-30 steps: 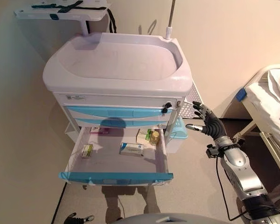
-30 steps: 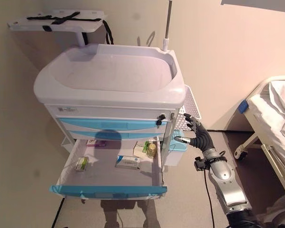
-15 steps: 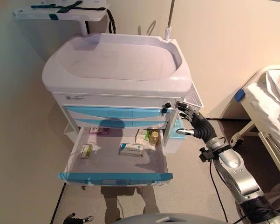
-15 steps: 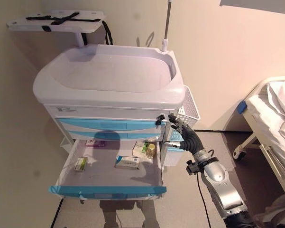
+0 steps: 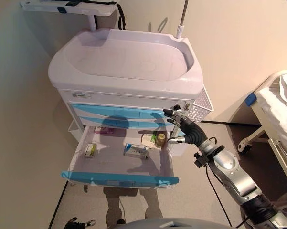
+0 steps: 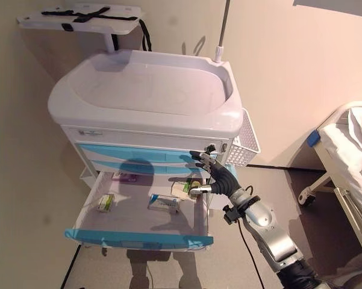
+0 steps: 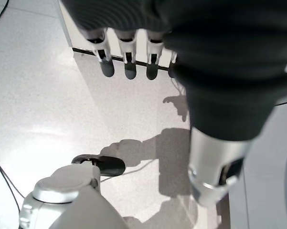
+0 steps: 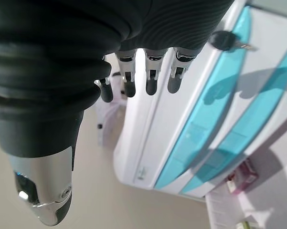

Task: Open the drawer and pick up the medicine

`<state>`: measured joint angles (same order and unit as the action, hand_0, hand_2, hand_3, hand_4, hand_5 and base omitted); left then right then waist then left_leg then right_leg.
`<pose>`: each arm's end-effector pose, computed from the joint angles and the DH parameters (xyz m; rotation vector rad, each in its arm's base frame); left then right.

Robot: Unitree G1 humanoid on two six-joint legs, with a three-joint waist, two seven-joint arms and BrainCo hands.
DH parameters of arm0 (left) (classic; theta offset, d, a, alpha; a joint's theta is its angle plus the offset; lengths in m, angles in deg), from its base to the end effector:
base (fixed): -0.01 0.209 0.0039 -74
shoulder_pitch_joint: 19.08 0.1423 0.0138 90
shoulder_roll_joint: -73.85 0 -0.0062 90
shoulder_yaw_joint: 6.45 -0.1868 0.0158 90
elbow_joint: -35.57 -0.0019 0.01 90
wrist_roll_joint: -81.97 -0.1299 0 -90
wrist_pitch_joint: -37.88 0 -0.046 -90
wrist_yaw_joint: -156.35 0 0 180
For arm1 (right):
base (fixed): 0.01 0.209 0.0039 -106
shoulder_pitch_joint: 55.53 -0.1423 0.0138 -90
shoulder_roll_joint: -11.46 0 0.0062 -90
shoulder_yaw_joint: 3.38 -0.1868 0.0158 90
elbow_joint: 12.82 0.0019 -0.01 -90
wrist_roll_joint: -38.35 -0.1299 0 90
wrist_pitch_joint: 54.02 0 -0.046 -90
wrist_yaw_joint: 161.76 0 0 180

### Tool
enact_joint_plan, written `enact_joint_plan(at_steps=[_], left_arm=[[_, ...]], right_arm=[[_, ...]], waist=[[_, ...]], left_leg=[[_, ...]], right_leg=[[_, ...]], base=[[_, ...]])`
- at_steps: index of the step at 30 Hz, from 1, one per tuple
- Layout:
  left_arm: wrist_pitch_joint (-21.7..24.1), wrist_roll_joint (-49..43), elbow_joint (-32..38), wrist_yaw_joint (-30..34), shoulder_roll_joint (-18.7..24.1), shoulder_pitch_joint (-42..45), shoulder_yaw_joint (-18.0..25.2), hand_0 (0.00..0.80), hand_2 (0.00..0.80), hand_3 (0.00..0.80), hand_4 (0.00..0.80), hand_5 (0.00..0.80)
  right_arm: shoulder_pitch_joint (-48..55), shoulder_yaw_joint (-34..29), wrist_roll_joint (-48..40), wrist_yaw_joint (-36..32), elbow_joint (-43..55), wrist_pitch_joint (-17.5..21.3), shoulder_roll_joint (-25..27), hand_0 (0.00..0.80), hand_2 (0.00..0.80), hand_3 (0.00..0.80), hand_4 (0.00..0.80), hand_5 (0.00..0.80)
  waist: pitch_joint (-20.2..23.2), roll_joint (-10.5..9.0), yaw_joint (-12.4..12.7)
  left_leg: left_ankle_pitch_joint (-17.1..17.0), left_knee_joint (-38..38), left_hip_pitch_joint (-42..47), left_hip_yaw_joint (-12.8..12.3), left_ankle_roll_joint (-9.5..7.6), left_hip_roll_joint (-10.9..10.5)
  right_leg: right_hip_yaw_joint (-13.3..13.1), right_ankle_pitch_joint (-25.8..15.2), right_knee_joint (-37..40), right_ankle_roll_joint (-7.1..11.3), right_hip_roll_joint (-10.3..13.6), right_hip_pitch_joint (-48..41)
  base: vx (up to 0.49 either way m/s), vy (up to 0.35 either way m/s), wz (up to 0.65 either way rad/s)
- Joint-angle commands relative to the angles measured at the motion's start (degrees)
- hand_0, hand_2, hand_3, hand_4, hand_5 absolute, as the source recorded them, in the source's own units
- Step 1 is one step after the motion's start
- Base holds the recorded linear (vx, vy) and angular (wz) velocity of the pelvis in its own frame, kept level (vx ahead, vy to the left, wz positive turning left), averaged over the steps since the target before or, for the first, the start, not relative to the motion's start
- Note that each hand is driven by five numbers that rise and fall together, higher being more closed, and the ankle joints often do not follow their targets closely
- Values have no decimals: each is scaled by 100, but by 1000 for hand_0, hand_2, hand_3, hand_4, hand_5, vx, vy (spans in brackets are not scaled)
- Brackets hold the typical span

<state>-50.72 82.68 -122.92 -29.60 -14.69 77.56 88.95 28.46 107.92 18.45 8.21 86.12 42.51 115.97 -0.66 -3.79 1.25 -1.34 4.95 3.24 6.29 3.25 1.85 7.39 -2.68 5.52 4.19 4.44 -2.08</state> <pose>0.0326 0.2625 -0.1036 0.2677 1.2502 0.3766 0.2010 -0.1675 0.0820 -0.1678 -0.1826 0.6066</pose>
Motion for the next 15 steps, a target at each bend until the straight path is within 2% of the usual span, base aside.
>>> enact_joint_plan(at_steps=[1,10,15], left_arm=[[58,-216,-269,-114,424,-228,-99,0,0,0,0,0],[31,-457,-271,-145,492,-173,-273,0,0,0,0,0],[8,-492,-236,-189,573,-207,-351,0,0,0,0,0]], right_arm=[[-337,168,-2,-6,315,215,-75,0,0,0,0,0],[-864,514,90,98,66,216,-218,0,0,0,0,0],[-1325,812,223,197,-124,204,-299,0,0,0,0,0]], waist=[[127,-300,198],[18,-394,327],[-256,-527,466]], left_leg=[[-49,-62,-444,236,-233,-345],[-89,-67,-551,288,-235,-346],[-164,-80,-761,340,-235,-342]], right_leg=[[261,23,-285,329,184,156],[266,-7,-287,321,162,257],[251,-75,-280,319,127,445]], base=[[-5,3,3],[-8,-2,2],[-52,-22,4]])
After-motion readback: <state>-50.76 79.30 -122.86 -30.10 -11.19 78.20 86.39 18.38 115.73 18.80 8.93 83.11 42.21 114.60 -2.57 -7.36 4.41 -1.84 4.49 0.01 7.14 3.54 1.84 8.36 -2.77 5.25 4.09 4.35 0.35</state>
